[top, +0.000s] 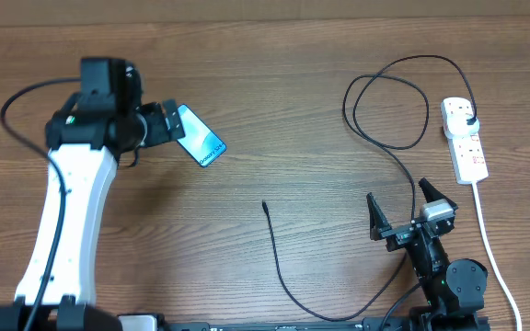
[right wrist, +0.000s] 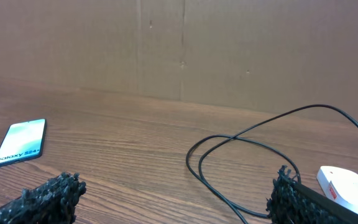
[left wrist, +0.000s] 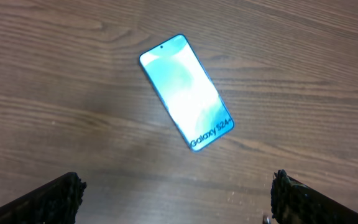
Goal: Plug charger to phone and switch on socket
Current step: 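Reach the left gripper forward over the Galaxy phone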
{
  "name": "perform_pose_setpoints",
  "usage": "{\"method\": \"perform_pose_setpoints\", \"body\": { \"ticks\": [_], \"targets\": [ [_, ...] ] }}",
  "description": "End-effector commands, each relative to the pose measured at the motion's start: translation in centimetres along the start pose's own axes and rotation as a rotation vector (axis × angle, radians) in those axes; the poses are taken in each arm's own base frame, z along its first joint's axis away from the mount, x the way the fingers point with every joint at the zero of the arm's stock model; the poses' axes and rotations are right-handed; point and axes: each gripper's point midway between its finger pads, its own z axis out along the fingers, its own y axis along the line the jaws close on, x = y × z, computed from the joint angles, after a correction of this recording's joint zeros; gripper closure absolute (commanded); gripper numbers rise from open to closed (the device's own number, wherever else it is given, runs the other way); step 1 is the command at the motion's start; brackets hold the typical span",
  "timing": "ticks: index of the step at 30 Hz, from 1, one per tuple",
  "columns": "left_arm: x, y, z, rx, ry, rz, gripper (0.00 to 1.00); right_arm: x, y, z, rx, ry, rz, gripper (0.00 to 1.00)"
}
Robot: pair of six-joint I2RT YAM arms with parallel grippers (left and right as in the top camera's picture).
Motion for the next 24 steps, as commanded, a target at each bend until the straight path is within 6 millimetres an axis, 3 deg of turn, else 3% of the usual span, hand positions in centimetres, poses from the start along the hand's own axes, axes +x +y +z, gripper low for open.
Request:
{"method": "perform_pose_setpoints", "body": {
  "ticks": [1, 4, 9, 13, 24],
  "targets": [
    [-1.2, -0.7, 0.3, -0.024, -0.021, -0.022, 0.00, 0.1, 0.1, 0.0, -0.003, -0.008, 0.005, 0.00],
    [-0.3, -1.7, 0.6, 0.029, 0.021, -0.017, 0.00, 0.1, 0.1, 0.0, -0.003, -0.008, 0.005, 0.00],
    [-0.7, -2.8, 0.5, 0.087, 0.011, -0.026, 0.00, 0.1, 0.1, 0.0, -0.003, -0.008, 0.005, 0.00],
    [-0.8, -2.1, 0.6, 0.045, 0.008, -0.208, 0.00, 0.1, 0.1, 0.0, -0.003, -0.008, 0.005, 0.00],
    [-1.2, -0.6, 1.0, -0.070, 0.026, -0.381, 0.00, 0.1, 0.1, 0.0, -0.003, -0.008, 0.005, 0.00]
  ]
}}
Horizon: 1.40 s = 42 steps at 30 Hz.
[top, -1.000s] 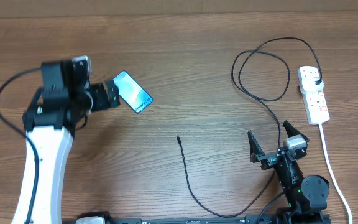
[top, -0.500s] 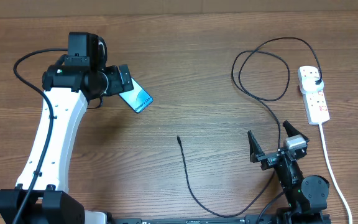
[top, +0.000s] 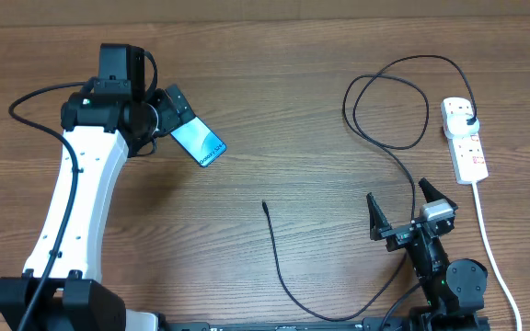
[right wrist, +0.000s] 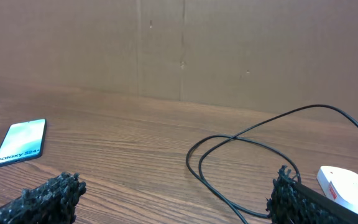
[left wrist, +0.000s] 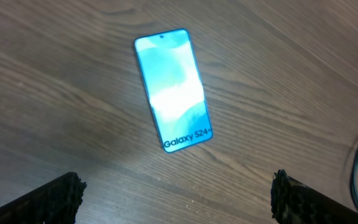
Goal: Plug charger to phone and switch on socket
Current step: 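Reach the left gripper forward over the Galaxy phone, then lower the left gripper onto the phone's bottom edge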
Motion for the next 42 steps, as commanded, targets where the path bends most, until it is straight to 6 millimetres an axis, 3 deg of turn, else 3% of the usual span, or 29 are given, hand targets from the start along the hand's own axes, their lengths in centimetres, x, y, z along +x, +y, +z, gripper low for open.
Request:
{"method": "perform_pose_setpoints", "body": {
  "ticks": [1, 12, 23, 32, 42],
  "targets": [
    [-1.1, -0.2, 0.3, -0.046, -0.007, -0.070, 0.00, 0.1, 0.1, 0.0, -0.003, -0.007, 0.005, 0.00],
    [-1.0, -2.5, 5.7, -0.211, 0.089, -0.083, 0.00, 0.1, 0.1, 0.0, -0.003, -0.007, 0.005, 0.00],
    [0.0, -1.5, 11.4, -0.298, 0.144, -0.102, 0.00, 0.1, 0.1, 0.0, -0.003, -0.007, 0.005, 0.00],
    [0.2, -1.6, 13.7, -0.292, 0.155, -0.101, 0.00, 0.1, 0.1, 0.0, -0.003, -0.007, 0.005, 0.00],
    [0.1, -2.2, 14.6, -0.265, 0.154, -0.109, 0.00, 0.1, 0.1, 0.0, -0.003, -0.007, 0.005, 0.00]
  ]
}}
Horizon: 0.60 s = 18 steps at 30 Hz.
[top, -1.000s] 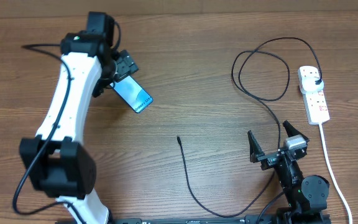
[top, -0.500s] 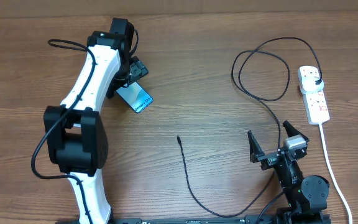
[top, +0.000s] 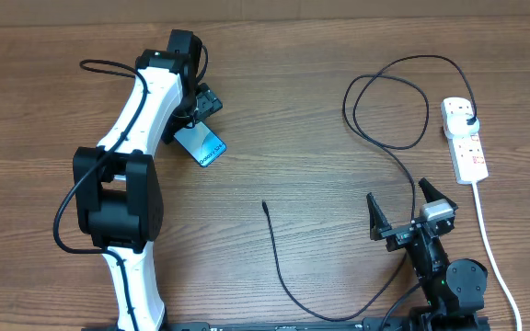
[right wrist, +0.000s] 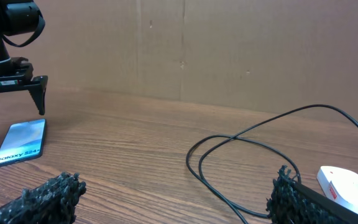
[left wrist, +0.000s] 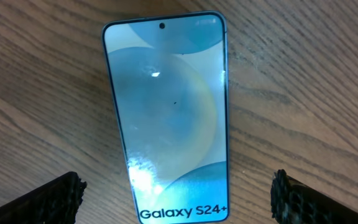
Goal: Plug charger to phone and switch on socket
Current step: 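Lower the left gripper onto the phone's bottom edge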
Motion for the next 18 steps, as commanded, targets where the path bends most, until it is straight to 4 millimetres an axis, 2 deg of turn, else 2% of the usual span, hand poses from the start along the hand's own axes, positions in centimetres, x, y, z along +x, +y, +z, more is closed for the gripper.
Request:
{"method": "perform_pose_setpoints", "body": {
  "ticks": [1, 12, 18],
  "targets": [
    [-0.45, -0.35, 0.27, 0.007, -0.003, -0.030, 0.00, 0.11, 0.11, 0.01, -0.004, -0.007, 0.005, 0.00],
    [-0.52, -0.30, 0.37, 0.004, -0.006, -0.033, 0.00, 0.11, 0.11, 0.01, -0.004, -0.007, 0.005, 0.00],
    [-0.17, 0.00, 1.15, -0.003, 0.000, -0.048, 0.00, 0.11, 0.11, 0.01, -0.004, -0.007, 0.005, 0.00]
  ]
}}
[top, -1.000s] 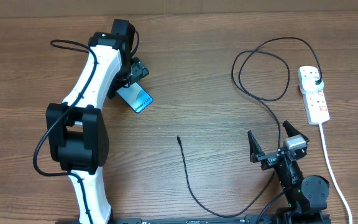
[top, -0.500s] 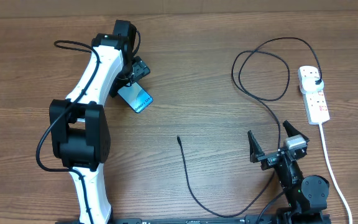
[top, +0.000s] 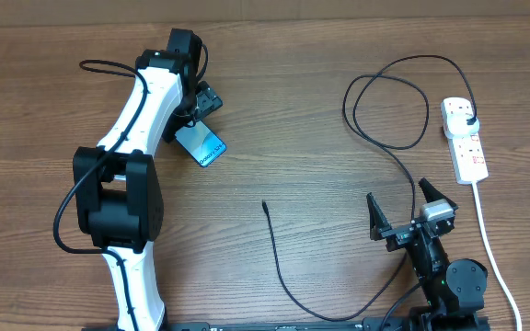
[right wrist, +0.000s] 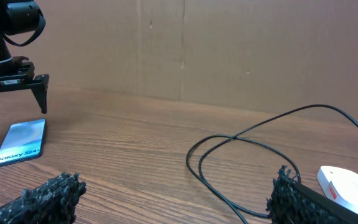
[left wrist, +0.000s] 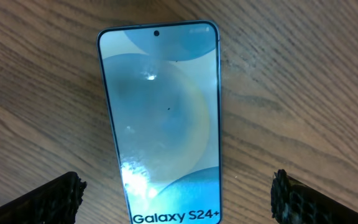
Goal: Plug charger to phone and switch on socket
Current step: 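Lower the left gripper onto the phone's bottom edge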
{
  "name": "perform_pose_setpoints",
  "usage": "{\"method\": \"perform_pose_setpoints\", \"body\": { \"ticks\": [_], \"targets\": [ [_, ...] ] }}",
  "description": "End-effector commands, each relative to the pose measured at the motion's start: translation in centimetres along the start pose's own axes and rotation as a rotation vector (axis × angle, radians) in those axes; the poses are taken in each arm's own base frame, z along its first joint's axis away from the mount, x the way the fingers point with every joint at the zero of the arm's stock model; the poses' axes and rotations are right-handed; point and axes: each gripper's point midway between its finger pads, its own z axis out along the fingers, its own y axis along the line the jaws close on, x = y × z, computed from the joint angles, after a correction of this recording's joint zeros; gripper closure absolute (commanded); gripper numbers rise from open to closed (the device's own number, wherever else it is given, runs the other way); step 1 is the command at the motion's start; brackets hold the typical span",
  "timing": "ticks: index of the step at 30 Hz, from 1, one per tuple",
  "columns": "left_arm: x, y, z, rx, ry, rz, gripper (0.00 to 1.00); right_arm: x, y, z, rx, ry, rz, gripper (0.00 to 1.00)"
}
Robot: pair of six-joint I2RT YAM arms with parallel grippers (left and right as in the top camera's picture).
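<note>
The blue-screened phone (top: 201, 145) (left wrist: 160, 121) lies flat on the wooden table, face up, with "Galaxy S24+" at its near end. My left gripper (left wrist: 176, 186) (top: 194, 118) hangs open just above it, one finger off each side of that end. The black charger cable (top: 386, 142) runs in loops from the white power strip (top: 465, 140) at the right to its free end (top: 265, 206) mid-table. My right gripper (right wrist: 176, 186) (top: 403, 217) stays open and empty low near the front right. From the right wrist the phone (right wrist: 20, 142) shows far left.
A cardboard wall (right wrist: 229, 50) backs the table. The strip's white lead (top: 493, 248) runs toward the front edge on the right. The cable's tail (top: 288, 280) curves across the front middle, between the two arm bases.
My left gripper has shifted very slightly over the phone, which sits a touch higher in the left wrist view. The phone, cable and right arm have not moved.
My left gripper was open and high, left of the phone. Then it was nearer, with the phone still small in its view. Later the arm was stretched out with the gripper low over the phone, as now. Right arm, cable and strip stayed put.
</note>
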Motion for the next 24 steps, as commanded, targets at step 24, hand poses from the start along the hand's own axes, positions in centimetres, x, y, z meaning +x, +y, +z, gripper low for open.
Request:
{"method": "perform_pose_setpoints", "body": {
  "ticks": [24],
  "targets": [
    [1.7, 1.9, 3.1, -0.064, 0.049, -0.034, 0.00, 0.1, 0.1, 0.0, -0.004, -0.007, 0.005, 0.00]
  ]
}}
